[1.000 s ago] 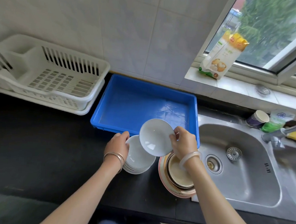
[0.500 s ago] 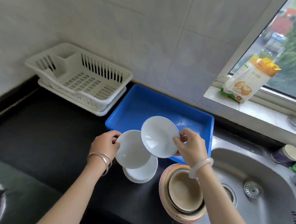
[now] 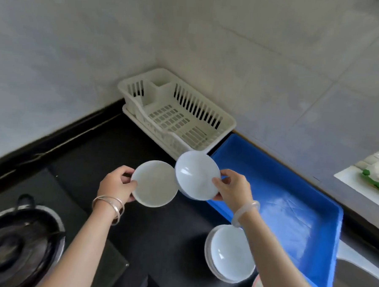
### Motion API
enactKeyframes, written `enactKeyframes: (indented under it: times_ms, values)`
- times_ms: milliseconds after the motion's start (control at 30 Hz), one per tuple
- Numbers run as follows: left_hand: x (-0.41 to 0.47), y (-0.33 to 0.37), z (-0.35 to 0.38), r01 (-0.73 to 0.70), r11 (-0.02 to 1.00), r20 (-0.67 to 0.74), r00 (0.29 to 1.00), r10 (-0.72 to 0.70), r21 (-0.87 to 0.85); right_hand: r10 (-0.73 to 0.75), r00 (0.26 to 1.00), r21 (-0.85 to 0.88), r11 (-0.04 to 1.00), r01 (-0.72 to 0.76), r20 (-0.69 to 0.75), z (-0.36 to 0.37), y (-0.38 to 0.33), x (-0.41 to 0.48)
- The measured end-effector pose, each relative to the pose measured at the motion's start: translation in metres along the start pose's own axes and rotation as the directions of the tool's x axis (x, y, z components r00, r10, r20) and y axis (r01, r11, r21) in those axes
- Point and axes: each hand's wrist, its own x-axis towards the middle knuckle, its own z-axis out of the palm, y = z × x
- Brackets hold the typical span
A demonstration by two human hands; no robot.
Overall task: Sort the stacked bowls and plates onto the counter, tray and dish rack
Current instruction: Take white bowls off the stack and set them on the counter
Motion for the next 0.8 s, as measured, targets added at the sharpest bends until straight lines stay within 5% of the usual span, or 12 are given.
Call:
enactKeyframes:
  times_ms: [467,800]
  values:
    - [0.136,-0.070,-0.082,0.237,0.832,-0.249,0.882,-0.401,-0.501,0.188,0.932,0.069,0.973,-0.219,0.311,0.194,-0.043,0.141]
    - [0.183,-0.089,-0.097,0.244,0.758,-0.323,0.795,-0.513,-0.605,0.228,0.924,0.100,0.958,-0.270,0.308,0.270,-0.057,0.170]
